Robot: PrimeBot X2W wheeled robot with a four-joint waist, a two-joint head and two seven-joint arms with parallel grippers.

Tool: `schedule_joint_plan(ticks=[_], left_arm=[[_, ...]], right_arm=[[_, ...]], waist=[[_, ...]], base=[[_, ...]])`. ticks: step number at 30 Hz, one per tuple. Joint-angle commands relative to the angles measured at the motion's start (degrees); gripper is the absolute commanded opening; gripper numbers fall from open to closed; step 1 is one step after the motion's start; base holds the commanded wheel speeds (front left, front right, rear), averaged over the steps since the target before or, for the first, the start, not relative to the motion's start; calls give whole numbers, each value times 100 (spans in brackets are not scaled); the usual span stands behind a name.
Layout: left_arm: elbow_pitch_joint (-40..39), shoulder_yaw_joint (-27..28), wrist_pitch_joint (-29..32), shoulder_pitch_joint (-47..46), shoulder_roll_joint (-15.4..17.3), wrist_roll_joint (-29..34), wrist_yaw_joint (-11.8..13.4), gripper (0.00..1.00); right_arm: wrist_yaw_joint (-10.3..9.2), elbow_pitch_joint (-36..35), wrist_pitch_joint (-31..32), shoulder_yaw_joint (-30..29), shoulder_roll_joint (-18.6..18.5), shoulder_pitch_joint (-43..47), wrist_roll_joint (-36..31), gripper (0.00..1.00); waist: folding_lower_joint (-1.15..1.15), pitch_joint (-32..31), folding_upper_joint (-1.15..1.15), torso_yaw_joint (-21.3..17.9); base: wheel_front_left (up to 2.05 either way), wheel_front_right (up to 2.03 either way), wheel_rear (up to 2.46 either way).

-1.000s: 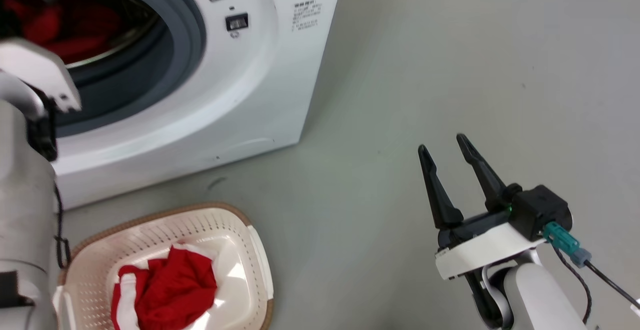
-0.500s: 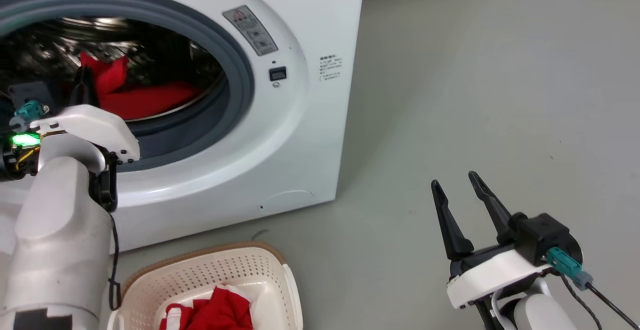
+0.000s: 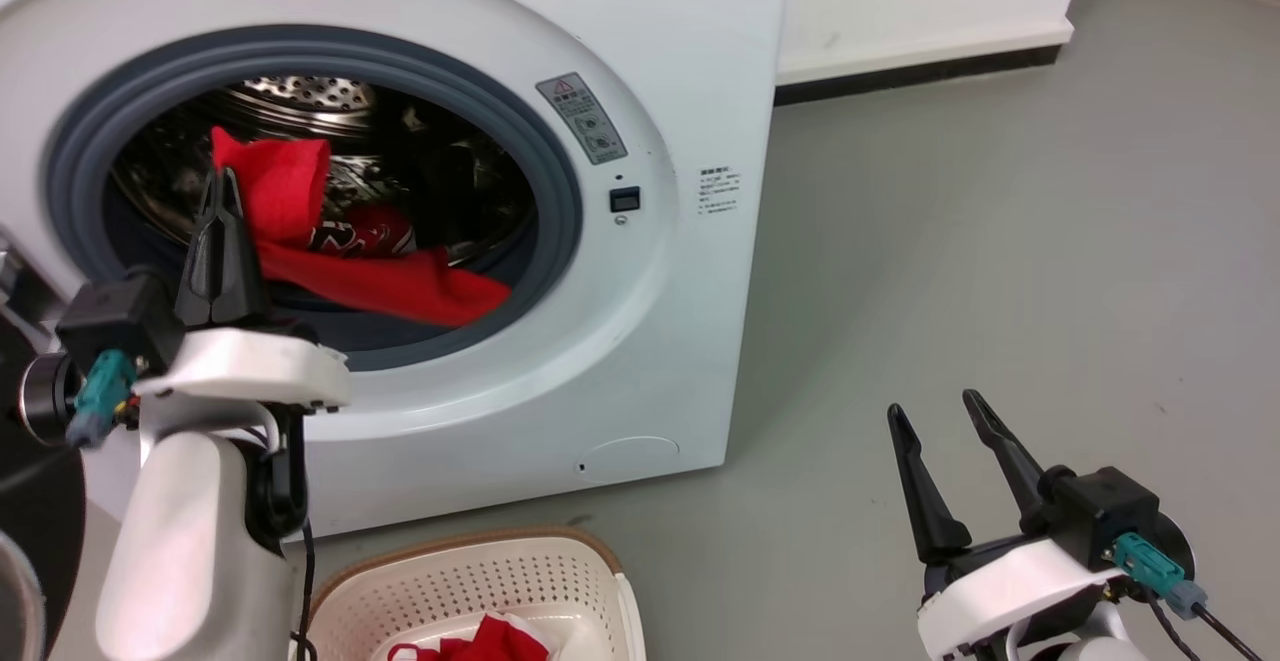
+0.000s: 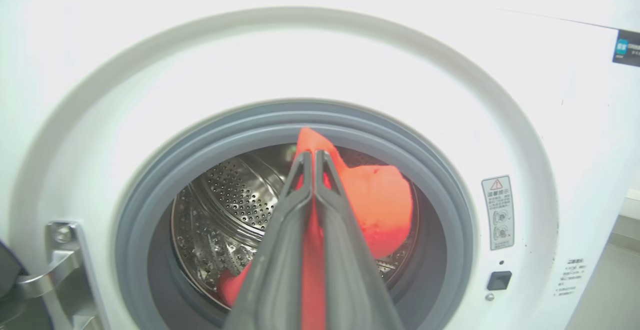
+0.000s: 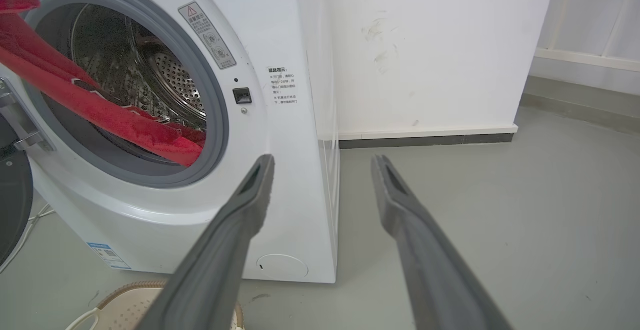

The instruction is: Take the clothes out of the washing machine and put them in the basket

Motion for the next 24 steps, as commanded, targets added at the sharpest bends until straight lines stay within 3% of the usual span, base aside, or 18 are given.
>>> schedule_joint_plan(ticks=[1,9,15,19,24], left_arm=[[-276,-14,-39,157,-22,41,49,0],[-2683,-273,392,960,-129,247,289,0],[-3911,-421,744,1313,-115,383,401,0],[-4184,-552,1004,1713,-172,349,461,0],[-3777,-693,1102,2265,-324,171,471,0]], right_arm=[[-3,-52,26,-18,1,97,-36,100],[-4,-261,179,-120,1,287,-111,100],[-3,-317,226,-83,1,343,-99,100],[-3,-360,245,-69,1,346,-96,100],[-4,-422,261,-24,1,239,-102,100]], waist=[[2,-79,0,78],[2,-207,0,309],[2,-235,0,375],[2,-208,0,399],[2,-39,0,348]], base=[[0,0,0],[0,0,0],[0,0,0],[0,0,0],[0,0,0]])
